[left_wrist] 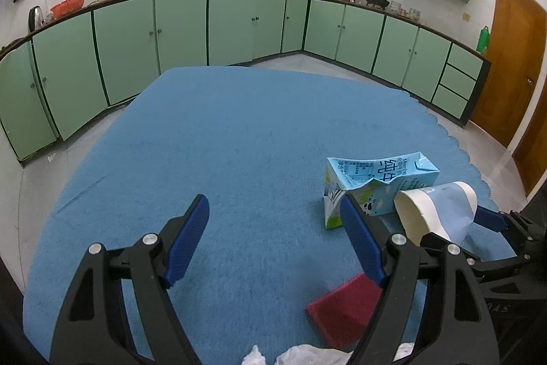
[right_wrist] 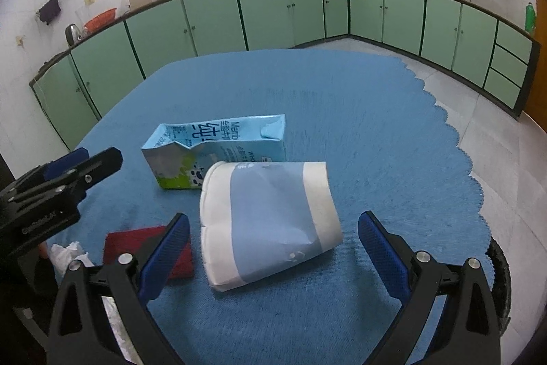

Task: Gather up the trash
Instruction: 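Grasp the blue-and-white paper cup with the right tool, then grasp the light-blue milk carton with the left tool while the right tool holds the cup, then carry the carton and cup over the bin and release both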

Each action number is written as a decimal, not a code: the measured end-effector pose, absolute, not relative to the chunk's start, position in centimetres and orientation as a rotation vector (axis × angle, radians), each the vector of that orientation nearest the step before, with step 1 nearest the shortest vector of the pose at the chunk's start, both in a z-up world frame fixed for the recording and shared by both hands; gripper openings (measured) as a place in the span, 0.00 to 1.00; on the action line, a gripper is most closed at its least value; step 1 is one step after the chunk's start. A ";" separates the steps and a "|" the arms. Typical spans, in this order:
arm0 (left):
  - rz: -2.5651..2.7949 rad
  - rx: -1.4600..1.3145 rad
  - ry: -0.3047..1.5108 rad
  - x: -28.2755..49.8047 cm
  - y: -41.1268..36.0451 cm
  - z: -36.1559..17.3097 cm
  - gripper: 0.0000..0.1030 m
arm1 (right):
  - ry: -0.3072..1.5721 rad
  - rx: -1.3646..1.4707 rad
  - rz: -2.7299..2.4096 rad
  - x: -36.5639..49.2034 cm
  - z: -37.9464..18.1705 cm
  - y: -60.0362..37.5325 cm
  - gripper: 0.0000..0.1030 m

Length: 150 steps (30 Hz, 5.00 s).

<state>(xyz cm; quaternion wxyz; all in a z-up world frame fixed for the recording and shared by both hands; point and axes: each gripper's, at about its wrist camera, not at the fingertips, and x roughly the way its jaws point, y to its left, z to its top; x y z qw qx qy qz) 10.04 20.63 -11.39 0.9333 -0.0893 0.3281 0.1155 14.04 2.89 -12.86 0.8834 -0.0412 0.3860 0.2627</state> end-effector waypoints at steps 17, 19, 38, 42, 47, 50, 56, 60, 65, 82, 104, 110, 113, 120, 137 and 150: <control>0.233 -0.204 0.707 11.7 20.9 -12.0 0.74 | 0.807 -0.063 0.564 14.1 -12.5 2.2 0.72; 0.239 -0.209 0.712 11.8 20.9 -12.1 0.74 | 0.798 -0.058 0.560 14.0 -12.3 1.8 0.72; 0.177 -0.195 0.757 13.0 19.8 -12.4 0.74 | 0.787 -0.021 0.519 14.1 -11.8 -0.2 0.72; 0.115 -0.201 0.770 13.0 18.5 -12.4 0.74 | 0.781 -0.009 0.493 14.3 -11.5 -1.3 0.72; 0.022 -0.199 0.780 12.9 16.5 -12.5 0.74 | 0.785 0.004 0.444 14.7 -11.5 -3.1 0.72; -0.034 -0.190 0.781 13.0 15.0 -12.7 0.74 | 0.787 0.014 0.419 14.9 -11.4 -4.1 0.72; -0.074 -0.195 0.789 14.0 14.1 -13.2 0.78 | 0.786 0.031 0.395 14.7 -11.3 -5.6 0.72; -0.082 -0.181 0.795 15.1 13.2 -13.2 0.78 | 0.785 0.043 0.393 14.8 -11.3 -6.2 0.72; -0.099 -0.177 0.797 16.2 12.5 -13.4 0.68 | 0.779 0.048 0.397 14.8 -11.2 -6.4 0.72; -0.106 -0.183 0.772 15.7 10.8 -12.7 0.34 | 0.756 0.068 0.387 14.6 -10.2 -7.0 0.72; -0.166 -0.187 0.676 12.3 8.1 -8.1 0.34 | 0.662 0.098 0.353 12.8 -6.5 -11.2 0.72; -0.209 -0.170 0.669 12.6 5.4 -7.5 0.34 | 0.646 0.116 0.302 12.1 -6.0 -13.8 0.72; -0.238 -0.158 0.668 12.9 3.7 -7.4 0.34 | 0.641 0.121 0.268 11.8 -5.8 -15.4 0.72; -0.306 -0.129 0.670 13.9 -0.9 -7.5 0.34 | 0.643 0.142 0.188 11.3 -6.2 -19.6 0.72; -0.377 -0.064 0.713 18.3 -10.5 -11.1 0.34 | 0.686 0.180 0.053 12.8 -9.2 -27.6 0.72; -0.383 0.003 0.815 22.5 -15.4 -15.1 0.35 | 0.775 0.209 0.006 15.2 -14.2 -32.0 0.73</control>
